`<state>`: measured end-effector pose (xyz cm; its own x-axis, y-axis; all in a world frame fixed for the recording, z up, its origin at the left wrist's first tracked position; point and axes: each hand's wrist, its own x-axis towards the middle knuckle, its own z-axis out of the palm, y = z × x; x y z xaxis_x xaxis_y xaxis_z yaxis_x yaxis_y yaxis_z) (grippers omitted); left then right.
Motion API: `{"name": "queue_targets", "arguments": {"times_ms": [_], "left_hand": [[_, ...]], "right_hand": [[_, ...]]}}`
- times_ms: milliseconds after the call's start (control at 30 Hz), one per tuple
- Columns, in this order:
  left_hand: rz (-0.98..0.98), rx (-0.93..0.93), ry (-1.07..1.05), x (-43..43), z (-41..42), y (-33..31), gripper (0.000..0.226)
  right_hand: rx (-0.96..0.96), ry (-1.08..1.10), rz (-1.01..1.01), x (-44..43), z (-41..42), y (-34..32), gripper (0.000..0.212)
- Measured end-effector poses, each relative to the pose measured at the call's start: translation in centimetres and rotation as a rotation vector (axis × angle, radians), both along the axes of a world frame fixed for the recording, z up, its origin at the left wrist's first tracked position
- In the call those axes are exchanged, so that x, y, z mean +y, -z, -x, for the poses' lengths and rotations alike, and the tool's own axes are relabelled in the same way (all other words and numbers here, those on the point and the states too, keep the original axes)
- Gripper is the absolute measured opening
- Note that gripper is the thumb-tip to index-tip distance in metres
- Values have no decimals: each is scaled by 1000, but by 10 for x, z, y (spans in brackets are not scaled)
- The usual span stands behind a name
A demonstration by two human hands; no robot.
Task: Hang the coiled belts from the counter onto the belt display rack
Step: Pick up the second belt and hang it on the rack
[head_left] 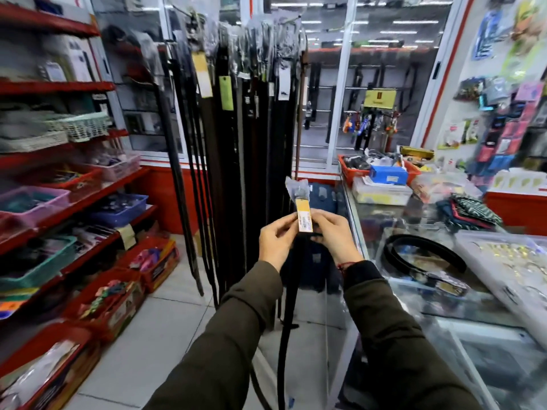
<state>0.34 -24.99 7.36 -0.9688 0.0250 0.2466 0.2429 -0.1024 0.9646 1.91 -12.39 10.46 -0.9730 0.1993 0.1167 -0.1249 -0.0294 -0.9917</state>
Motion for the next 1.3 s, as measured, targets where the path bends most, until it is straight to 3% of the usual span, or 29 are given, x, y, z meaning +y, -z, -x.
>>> {"name": "queue_targets", "arguments": {"times_ms": [133, 367, 500, 700, 967, 1300], "left_hand": [[-9, 74, -56, -19, 20, -29, 30], [-50, 251, -119, -57, 41, -100, 28], [-175, 268, -171, -78, 49, -146, 24], [-224, 364, -288, -117, 63, -208, 32], [-252, 374, -375, -164, 90, -263, 29], [-339, 333, -340, -181, 119, -280, 26]], "right_hand": [[86, -58, 125, -18, 19, -32, 25], [397, -80, -32, -51, 53, -91, 13], [510, -117, -116, -74, 71, -128, 22], [621, -173, -95, -115, 96, -183, 20], [604, -249, -108, -168, 135, -243, 22], [542, -272, -1, -189, 149, -256, 23]]}}
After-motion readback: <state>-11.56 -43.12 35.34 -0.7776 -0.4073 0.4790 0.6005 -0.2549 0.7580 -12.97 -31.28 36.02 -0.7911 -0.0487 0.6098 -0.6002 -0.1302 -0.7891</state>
